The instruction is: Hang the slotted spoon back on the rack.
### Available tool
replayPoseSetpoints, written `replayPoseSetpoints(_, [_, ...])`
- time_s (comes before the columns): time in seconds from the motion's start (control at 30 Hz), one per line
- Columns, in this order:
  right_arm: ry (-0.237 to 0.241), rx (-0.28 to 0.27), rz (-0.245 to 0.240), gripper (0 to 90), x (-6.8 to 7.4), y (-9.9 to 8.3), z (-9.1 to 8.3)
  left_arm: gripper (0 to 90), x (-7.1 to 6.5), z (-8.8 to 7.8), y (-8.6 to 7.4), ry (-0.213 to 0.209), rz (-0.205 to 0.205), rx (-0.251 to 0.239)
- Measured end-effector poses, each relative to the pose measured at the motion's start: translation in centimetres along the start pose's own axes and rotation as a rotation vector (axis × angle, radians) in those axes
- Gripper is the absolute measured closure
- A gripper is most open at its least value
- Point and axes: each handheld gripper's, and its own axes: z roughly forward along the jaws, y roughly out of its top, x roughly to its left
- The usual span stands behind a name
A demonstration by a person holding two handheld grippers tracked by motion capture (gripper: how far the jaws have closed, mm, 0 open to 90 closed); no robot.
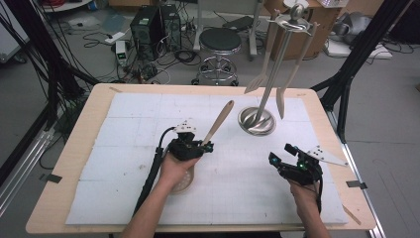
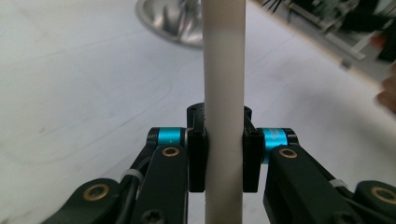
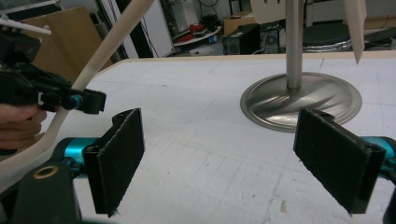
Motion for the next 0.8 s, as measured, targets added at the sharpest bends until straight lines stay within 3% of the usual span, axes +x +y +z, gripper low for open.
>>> replayPoseSetpoints(0.27, [-0.002,-0.015,0.011,15.8,-0.3,0.1,-0.3,77.8,-1.5,0.6,3.6,-0.107,-0.019,-0.112])
replayPoseSetpoints(0.37, [-0.004,-0.021,0.017,15.8,-0.4,0.2,-0.4,77.9,-2.2,1.0,5.2,-0.114,-0.007,-0.135])
replayPoseSetpoints(0.6, [-0.003,-0.027,0.015,15.8,-0.7,0.2,-0.5,77.8,-3.0,1.7,7.8,-0.175,-0.015,-0.227])
replayPoseSetpoints(0.8, [-0.002,-0.030,0.021,15.8,-0.8,0.2,-0.7,77.8,-3.9,2.2,10.0,-0.188,0.029,-0.267])
